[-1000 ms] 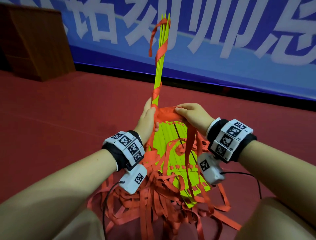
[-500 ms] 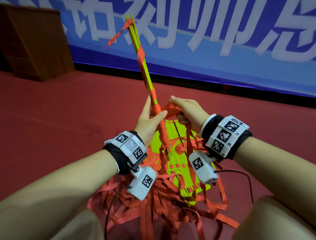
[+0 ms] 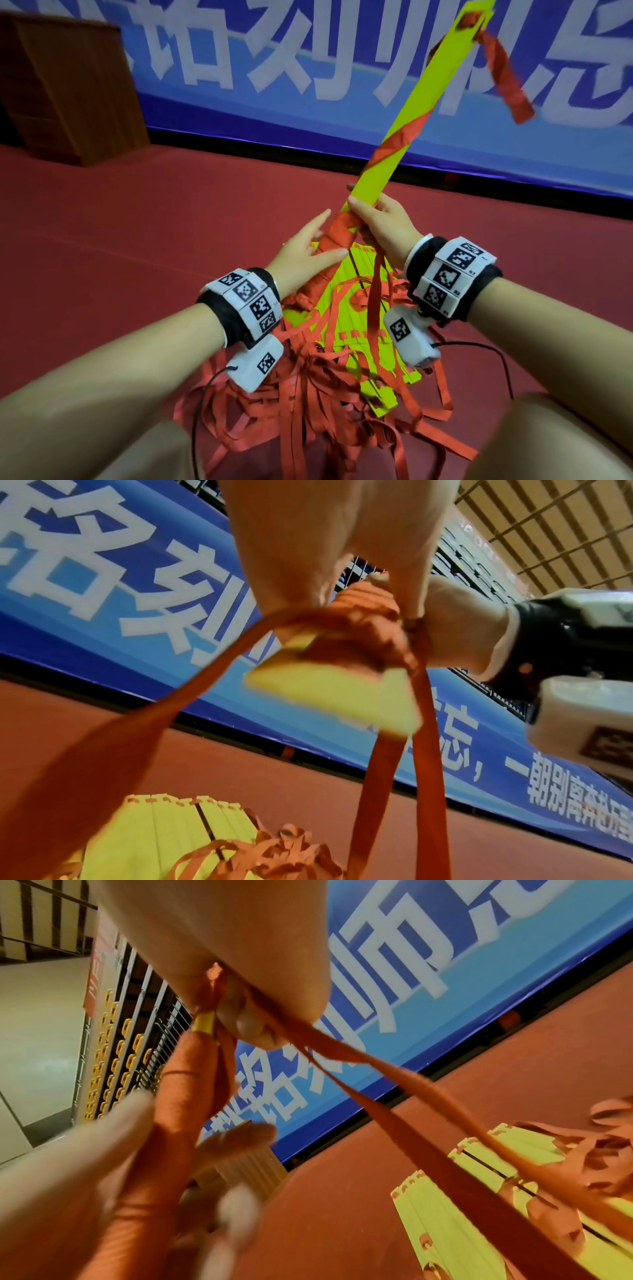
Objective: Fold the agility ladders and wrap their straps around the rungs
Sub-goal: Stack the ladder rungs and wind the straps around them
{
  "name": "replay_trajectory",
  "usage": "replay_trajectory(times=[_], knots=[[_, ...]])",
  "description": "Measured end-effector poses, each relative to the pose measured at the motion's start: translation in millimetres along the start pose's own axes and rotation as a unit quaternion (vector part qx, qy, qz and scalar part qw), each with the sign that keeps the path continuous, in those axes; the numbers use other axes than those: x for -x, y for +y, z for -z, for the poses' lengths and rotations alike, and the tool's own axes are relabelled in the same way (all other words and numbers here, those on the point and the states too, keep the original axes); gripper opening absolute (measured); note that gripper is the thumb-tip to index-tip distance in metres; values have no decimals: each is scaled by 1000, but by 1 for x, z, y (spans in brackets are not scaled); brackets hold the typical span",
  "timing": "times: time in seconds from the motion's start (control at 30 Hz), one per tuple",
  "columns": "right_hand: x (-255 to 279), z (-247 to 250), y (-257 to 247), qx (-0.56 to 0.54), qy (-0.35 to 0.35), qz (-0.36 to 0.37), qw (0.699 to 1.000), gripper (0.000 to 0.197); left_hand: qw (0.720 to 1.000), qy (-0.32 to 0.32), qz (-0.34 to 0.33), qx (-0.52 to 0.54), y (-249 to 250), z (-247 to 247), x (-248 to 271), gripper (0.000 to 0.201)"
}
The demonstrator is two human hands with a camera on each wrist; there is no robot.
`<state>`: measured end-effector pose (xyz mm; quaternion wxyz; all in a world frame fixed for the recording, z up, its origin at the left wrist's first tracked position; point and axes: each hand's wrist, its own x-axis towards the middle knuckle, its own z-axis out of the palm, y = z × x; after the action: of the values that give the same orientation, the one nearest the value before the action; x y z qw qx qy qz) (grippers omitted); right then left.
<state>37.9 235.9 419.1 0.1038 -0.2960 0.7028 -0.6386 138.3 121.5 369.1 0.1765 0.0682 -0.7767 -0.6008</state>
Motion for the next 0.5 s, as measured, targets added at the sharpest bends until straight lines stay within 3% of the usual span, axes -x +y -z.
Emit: replay_trajectory(times=[0.07, 0.13, 0.2, 0.33, 0.5], knots=[[-1, 4, -1, -36, -15, -9, 999, 27, 995, -78, 43, 43, 0, 0, 7, 78], [0, 6, -4, -49, -36, -9, 998, 21, 988, -116, 66, 81, 1, -2, 12, 72], [1, 6, -7, -53, -48, 1, 997, 10, 985, -105, 63, 119, 3, -3, 15, 66], [-6, 5, -6, -67, -43, 10, 997, 23, 982, -62, 40, 174, 4, -5, 9, 60], [-11, 5, -2, -47, -67, -48, 995, 18, 986, 13, 18, 165, -1, 8, -5, 63]])
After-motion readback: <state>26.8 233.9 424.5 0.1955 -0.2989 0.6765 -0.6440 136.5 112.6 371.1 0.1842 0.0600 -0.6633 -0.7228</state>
